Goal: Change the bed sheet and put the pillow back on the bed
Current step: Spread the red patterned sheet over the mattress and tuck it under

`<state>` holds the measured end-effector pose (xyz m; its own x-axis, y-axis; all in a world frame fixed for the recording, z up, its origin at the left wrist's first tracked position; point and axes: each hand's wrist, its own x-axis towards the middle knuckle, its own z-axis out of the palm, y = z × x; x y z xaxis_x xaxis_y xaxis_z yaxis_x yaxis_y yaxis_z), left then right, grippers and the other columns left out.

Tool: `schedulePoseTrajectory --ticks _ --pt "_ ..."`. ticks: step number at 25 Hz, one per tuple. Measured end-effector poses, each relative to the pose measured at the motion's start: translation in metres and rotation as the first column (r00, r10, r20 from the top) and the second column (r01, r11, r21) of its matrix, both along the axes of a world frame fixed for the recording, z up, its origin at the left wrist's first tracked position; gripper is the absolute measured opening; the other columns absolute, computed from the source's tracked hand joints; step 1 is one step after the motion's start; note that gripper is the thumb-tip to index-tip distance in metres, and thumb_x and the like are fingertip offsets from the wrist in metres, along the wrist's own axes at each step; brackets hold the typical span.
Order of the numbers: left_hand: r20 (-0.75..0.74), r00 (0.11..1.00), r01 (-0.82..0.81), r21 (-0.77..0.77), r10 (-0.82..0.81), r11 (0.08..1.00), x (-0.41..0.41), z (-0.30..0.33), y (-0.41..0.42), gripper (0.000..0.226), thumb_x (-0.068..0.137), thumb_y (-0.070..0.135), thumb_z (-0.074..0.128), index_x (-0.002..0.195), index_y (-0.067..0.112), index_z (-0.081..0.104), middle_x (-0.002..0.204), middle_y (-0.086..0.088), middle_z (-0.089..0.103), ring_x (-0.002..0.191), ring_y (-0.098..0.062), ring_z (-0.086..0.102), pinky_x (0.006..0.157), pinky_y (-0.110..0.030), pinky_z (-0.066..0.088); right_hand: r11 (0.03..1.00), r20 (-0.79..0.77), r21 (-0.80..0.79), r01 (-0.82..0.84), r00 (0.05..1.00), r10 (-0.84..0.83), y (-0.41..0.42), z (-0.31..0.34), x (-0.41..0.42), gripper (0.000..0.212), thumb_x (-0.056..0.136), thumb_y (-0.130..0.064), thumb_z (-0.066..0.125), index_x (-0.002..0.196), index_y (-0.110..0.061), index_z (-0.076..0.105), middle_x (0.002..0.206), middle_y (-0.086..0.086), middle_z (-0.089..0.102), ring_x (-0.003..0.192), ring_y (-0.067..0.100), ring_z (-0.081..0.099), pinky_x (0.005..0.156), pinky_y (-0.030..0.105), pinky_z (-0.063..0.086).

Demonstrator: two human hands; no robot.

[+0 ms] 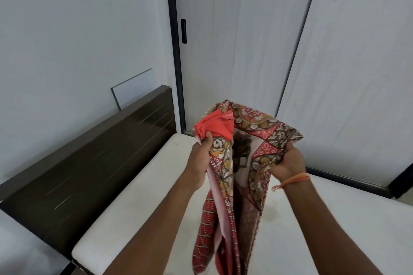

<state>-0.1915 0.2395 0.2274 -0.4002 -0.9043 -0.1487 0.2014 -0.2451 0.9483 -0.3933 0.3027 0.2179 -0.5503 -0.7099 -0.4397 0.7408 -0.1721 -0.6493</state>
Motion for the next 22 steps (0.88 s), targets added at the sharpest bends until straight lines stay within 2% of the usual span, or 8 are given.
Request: schedulePoseTrajectory --ticks 4,8,10,13,15,18,21,22 --pt "0.214 0.961 -0.143 -0.156 0.175 0.977 -0.013 -0.001 -0.010 0.040 0.101 0.047 0.046 0.102 0.011 0.064 0.101 -0.012 0.073 0.094 -0.027 0.070 0.090 -0.044 0.056 0.999 -0.046 0.028 0.039 0.998 -0.037 0.017 0.013 -0.051 0.042 0.101 -0.044 0.042 0.106 -0.012 0.068 0.099 0.010 0.074 0.079 0.028 0.073 0.066 0.042 0.060" --pt "0.498 0.759 -0.245 -0.377 0.419 0.893 -0.024 -0.015 -0.012 0.039 0.102 0.042 0.042 0.087 0.011 0.059 0.088 -0.011 0.066 0.088 -0.030 0.067 0.085 -0.047 0.055 0.992 -0.179 0.119 0.028 0.984 -0.007 0.007 0.013 -0.040 0.032 0.100 -0.034 0.051 0.100 -0.005 0.065 0.073 0.006 0.072 0.065 0.024 0.068 0.058 0.035 0.059" --pt "0.578 0.665 -0.250 -0.424 0.473 0.870 -0.021 -0.016 -0.012 0.036 0.104 0.036 0.040 0.109 0.008 0.060 0.099 -0.010 0.067 0.095 -0.029 0.067 0.088 -0.046 0.055 0.987 -0.215 0.157 0.036 0.977 -0.001 -0.002 0.012 -0.049 0.031 0.100 -0.032 0.052 0.108 -0.005 0.064 0.086 0.011 0.071 0.070 0.025 0.067 0.064 0.038 0.059" --pt "0.649 0.562 -0.292 -0.425 0.513 0.857 -0.015 -0.015 -0.007 0.056 0.106 0.031 0.036 0.151 0.000 0.025 0.112 -0.010 0.065 0.105 -0.030 0.066 0.087 -0.035 0.052 0.969 -0.317 0.242 0.057 0.948 0.023 -0.013 0.014 -0.082 0.031 0.101 -0.031 0.046 0.113 -0.006 0.061 0.130 0.019 0.060 0.095 0.028 0.066 0.074 0.035 0.054" --pt "0.664 0.509 -0.276 -0.477 0.548 0.834 -0.010 -0.018 -0.007 0.059 0.106 0.030 0.034 0.154 0.000 0.015 0.114 -0.013 0.066 0.105 -0.032 0.066 0.085 -0.038 0.054 0.956 -0.349 0.259 0.137 0.936 -0.040 -0.018 0.016 -0.101 0.041 0.103 -0.030 0.038 0.134 -0.005 0.050 0.143 0.017 0.050 0.119 0.030 0.058 0.078 0.032 0.052" --pt "0.697 0.392 -0.253 -0.545 0.600 0.799 -0.002 -0.017 -0.015 0.052 0.106 0.035 0.032 0.148 0.003 0.034 0.116 -0.014 0.067 0.104 -0.033 0.066 0.086 -0.044 0.055 0.947 -0.324 0.248 0.206 0.939 -0.119 -0.021 0.006 -0.126 0.047 0.104 -0.030 0.034 0.144 -0.006 0.040 0.144 0.012 0.049 0.106 0.018 0.061 0.059 0.016 0.054" --pt "0.715 0.335 -0.206 -0.580 0.614 0.788 0.004 -0.008 -0.017 0.039 0.106 0.034 0.032 0.117 0.005 0.056 0.104 -0.008 0.067 0.094 -0.028 0.066 0.072 -0.035 0.051 0.864 -0.405 0.441 0.244 0.913 -0.051 -0.022 -0.019 -0.142 0.073 0.093 -0.040 0.059 0.146 -0.001 0.031 0.134 0.014 0.056 0.119 0.024 0.058 0.096 0.028 0.050" --pt "0.714 0.328 -0.197 -0.589 0.619 0.784 0.006 -0.004 -0.018 0.037 0.106 0.033 0.032 0.113 0.006 0.057 0.101 -0.008 0.067 0.091 -0.027 0.066 0.070 -0.034 0.050 0.796 -0.538 0.536 0.282 0.840 0.064 -0.018 -0.024 -0.140 0.081 0.089 -0.037 0.068 0.146 0.003 0.027 0.131 0.015 0.057 0.121 0.028 0.056 0.103 0.031 0.045"
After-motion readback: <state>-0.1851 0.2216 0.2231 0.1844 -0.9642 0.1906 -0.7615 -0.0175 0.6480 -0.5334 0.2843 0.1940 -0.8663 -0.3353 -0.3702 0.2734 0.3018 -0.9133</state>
